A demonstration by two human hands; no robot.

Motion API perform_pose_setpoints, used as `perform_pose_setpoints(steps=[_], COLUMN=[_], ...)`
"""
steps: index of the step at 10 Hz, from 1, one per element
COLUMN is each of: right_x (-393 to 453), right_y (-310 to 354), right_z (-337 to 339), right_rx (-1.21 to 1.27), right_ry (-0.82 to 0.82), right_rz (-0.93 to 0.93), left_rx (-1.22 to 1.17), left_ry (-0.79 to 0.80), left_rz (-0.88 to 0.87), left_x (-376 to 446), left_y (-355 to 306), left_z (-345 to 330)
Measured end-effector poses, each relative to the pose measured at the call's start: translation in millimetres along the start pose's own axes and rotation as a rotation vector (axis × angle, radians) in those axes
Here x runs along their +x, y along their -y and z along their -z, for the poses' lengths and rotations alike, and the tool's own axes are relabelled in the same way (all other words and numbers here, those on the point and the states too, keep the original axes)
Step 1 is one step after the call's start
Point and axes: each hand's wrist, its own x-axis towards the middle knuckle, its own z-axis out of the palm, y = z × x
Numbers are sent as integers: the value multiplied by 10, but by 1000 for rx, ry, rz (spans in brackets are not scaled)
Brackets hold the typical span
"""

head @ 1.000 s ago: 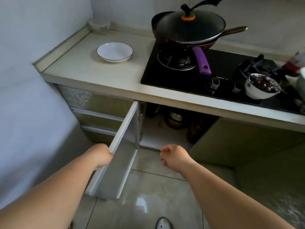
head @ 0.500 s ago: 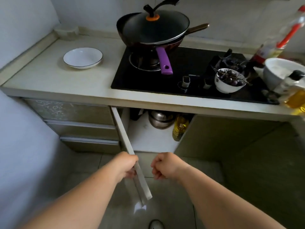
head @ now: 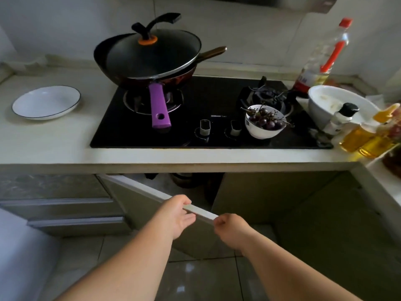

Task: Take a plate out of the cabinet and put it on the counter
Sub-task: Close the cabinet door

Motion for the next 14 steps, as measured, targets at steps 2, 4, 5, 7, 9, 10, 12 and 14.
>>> perform_pose_setpoints(steps=[2,4,5,7,9,10,12,14], right_x=[497,907,1042,1155,969,771,285,-71], right_y=[247,335,322,357,356,412,878,1660], right_z=[244,324,346,335,307,290,137,-26], right_rx=[-19,86,107,117,155,129,68,62], right_ry=[-131,-215,-302,-314,-239,-173,20,96], right_rz=[-132,-178,-173,-207,-186,-196,-85,177], left_rx=[107,132,146,158,354,393,357,268], left_ry=[132,200,249,283,194,124,-2,-123], left_rz=[-10,6,16,-7,-48,-77,-219,-395], left_x=[417,639,653,634,582,378,-270,-847], left_y=[-306,-486,-553,-543,-665,-755,-999,-1392], left_z=[-180,-247,-275,-219,-36,141,642,1154])
